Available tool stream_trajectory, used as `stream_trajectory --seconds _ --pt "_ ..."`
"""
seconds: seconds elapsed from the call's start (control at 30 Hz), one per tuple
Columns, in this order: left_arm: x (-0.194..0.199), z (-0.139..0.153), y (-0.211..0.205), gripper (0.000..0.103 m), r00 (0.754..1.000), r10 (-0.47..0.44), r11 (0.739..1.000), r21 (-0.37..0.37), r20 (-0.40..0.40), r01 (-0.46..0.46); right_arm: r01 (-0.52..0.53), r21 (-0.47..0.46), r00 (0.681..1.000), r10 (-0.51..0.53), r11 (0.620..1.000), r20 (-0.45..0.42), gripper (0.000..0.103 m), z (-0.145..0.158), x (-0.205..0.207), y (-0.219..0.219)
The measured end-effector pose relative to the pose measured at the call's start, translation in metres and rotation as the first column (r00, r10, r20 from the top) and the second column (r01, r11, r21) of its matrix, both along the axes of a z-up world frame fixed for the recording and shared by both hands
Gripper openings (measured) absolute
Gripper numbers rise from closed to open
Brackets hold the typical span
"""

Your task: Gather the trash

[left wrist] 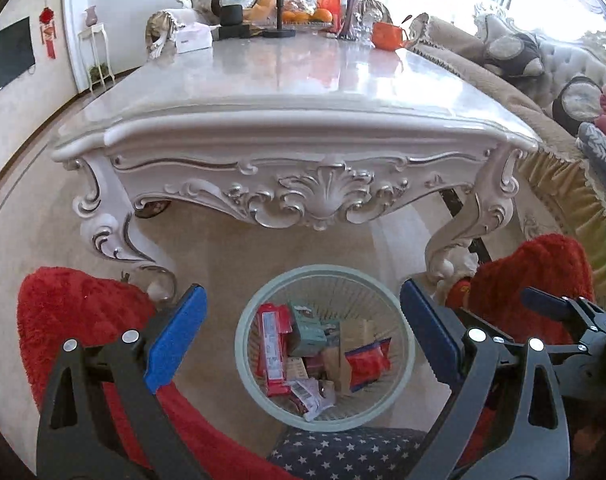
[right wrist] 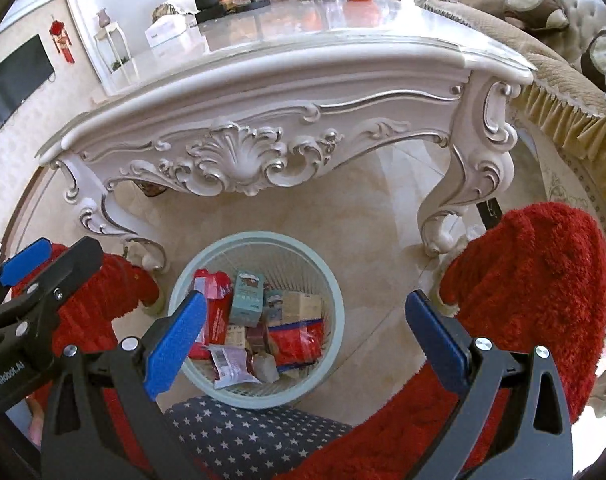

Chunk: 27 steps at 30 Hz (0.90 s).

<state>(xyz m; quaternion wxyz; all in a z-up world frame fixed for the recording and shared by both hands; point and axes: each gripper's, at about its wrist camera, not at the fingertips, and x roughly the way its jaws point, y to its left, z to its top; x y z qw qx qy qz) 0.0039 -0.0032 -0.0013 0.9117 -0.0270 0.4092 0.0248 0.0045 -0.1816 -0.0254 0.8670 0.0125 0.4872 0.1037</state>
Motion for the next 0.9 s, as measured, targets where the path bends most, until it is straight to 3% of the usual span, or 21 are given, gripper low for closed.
stream_trajectory --seconds 0.37,0.9 --pt "-0.016 0.015 0.01 0.094 0.999 0.013 0.998 -0.058 0.048 -0.01 0.024 -0.001 0.996 -0.024 1.0 0.085 0.095 0.024 -0.012 -0.004" --pt "-0.021 0.02 0.007 0.094 0.997 0.038 0.999 0.028 0.071 -0.04 0.031 0.003 0.996 -0.031 1.0 0.084 0.095 0.023 -0.011 -0.003"
